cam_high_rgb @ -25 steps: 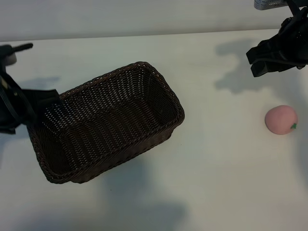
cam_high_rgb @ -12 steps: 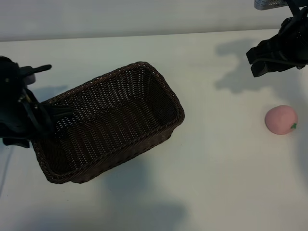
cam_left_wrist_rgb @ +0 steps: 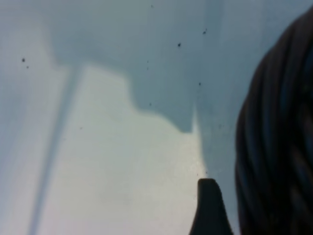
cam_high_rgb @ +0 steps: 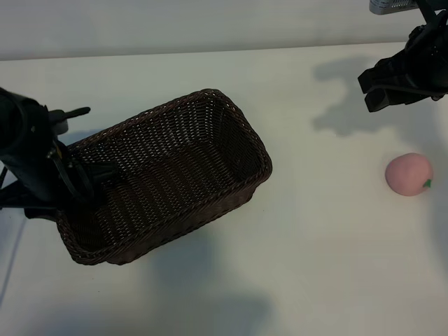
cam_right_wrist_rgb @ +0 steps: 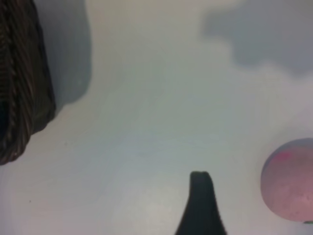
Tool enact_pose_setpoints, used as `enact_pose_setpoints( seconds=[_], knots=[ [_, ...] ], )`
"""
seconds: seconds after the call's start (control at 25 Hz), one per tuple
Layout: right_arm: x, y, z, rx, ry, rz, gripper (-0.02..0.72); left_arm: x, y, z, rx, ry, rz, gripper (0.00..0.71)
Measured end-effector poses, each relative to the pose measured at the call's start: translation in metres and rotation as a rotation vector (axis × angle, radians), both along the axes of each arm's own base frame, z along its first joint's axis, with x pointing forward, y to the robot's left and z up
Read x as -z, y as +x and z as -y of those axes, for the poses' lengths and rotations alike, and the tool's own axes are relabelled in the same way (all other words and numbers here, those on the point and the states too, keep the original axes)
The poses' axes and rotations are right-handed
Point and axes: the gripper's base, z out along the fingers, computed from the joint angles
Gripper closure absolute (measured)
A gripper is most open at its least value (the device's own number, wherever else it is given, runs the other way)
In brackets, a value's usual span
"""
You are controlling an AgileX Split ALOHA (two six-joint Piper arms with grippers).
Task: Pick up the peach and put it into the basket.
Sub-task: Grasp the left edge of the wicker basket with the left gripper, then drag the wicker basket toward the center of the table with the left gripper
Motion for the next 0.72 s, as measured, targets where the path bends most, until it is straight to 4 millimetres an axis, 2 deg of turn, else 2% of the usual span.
enact_pose_setpoints(
  seconds=[0.2, 0.36, 0.72],
  knots=[
    [0.0000, 0.0000, 0.0000, 0.000, 0.000, 0.000, 0.170, 0.0080, -0.0067, -0.0008, -0.007, -0.008, -0.010, 0.231],
    [0.0000, 0.0000, -0.0001, 0.000, 0.001, 0.000, 0.170, 0.0081, -0.0062, -0.0003, -0.018, -0.016, -0.002, 0.349],
    [-0.0001, 0.0000, -0.0006, 0.002, 0.008, -0.001, 0.170, 0.0052, -0.0051, 0.0006, -0.026, -0.031, 0.022, 0.380]
  ],
)
